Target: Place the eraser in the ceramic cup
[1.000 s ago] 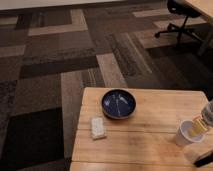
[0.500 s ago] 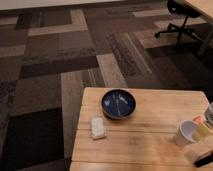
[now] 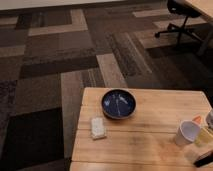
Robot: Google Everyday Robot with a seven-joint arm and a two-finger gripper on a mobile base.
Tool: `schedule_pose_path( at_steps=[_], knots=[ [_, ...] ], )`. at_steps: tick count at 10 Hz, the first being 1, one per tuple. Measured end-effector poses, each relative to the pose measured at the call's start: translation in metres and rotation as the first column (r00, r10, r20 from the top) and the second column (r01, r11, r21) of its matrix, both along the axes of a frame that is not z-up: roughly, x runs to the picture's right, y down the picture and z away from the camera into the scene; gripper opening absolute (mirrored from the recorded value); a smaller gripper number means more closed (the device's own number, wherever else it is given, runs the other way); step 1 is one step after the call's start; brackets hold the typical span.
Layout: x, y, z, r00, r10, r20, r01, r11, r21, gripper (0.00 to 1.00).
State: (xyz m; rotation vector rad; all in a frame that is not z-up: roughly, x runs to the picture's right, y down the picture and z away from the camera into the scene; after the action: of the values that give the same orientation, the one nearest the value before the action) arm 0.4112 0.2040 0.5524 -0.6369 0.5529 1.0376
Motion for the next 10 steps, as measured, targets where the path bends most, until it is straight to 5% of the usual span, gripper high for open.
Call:
schedule_pose_path(
  at_steps=[5, 10],
  knots=[
    [0.036, 0.047, -0.001, 0.991, -0.077, 0.111, 0.076, 0.9970, 0.012, 0.65],
    [0.029, 0.073, 0.016, 0.976, -0.089, 0.197, 0.086, 0.9960, 0.024, 0.65]
  ],
)
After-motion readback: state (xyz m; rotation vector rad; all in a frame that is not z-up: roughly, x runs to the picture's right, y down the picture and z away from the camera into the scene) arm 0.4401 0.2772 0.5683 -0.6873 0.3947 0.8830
